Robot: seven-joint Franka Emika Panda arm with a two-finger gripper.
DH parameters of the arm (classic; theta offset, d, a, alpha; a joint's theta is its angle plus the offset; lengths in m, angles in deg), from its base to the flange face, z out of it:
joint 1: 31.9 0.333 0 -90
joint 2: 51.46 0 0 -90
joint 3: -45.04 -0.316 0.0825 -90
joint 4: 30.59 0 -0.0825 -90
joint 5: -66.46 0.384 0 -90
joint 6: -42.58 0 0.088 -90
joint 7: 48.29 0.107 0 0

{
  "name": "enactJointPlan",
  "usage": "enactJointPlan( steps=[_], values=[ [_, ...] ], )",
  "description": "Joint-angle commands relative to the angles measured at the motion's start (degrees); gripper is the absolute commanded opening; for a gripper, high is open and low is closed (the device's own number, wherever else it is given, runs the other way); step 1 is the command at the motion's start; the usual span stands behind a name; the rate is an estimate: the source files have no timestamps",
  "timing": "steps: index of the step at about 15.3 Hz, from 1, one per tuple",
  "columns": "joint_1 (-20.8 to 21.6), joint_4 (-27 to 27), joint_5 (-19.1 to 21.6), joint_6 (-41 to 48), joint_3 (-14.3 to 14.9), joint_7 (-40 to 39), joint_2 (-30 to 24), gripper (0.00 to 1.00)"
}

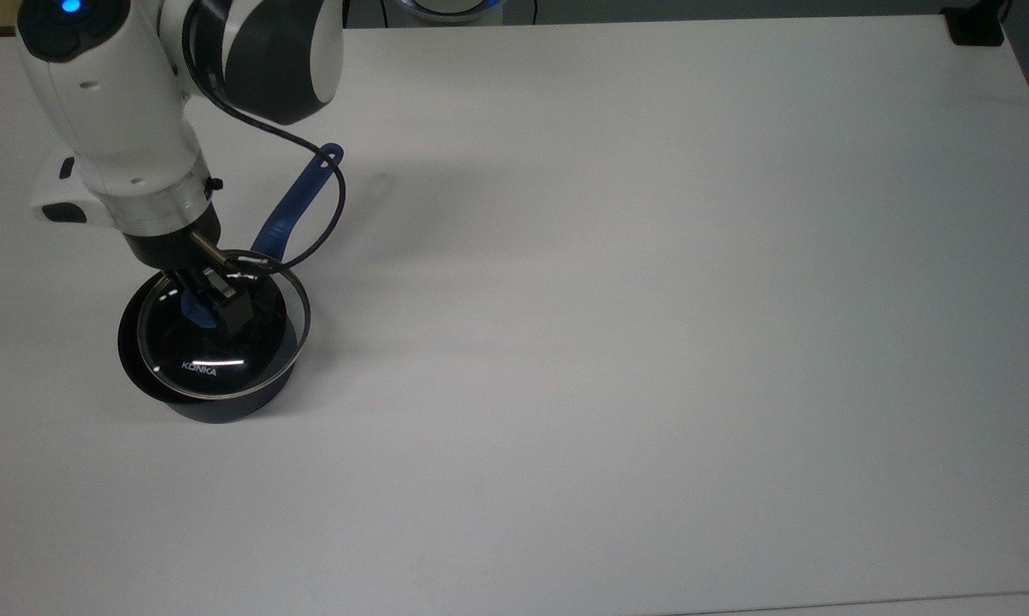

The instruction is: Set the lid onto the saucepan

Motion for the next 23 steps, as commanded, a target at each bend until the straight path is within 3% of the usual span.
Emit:
enactJointPlan(
  steps=[1, 2, 3, 4, 5, 11, 13, 17, 20, 23],
  values=[
    [0.66, -1.37, -2.36, -2.03, 0.68, 1.43, 0.07, 0.37],
    [0.66, -1.55, -2.54, -2.12, 0.68, 1.6, 0.07, 0.4],
    [0.66, -1.46, -2.54, -2.12, 0.68, 1.78, 0.07, 0.6],
    [0.57, -1.46, -2.45, -2.2, 0.68, 2.39, 0.07, 0.86],
    [0.22, -1.46, -2.36, -2.12, 0.68, 3.88, -0.02, 0.99],
    [-0.74, -1.37, -2.1, -1.24, 0.6, 5.03, -3.35, 1.0],
    [-0.75, -1.81, -1.83, -0.19, 0.51, 5.12, -7.12, 1.0],
    [-0.05, -3.04, -2.36, 10.94, -0.28, 4.86, -14.32, 1.0],
    [0.66, -7.24, -2.27, 15.27, -0.81, 4.42, -21.61, 1.0],
    [4.25, -12.43, -2.45, 20.01, -0.9, 2.06, -27.77, 1.0]
  ],
)
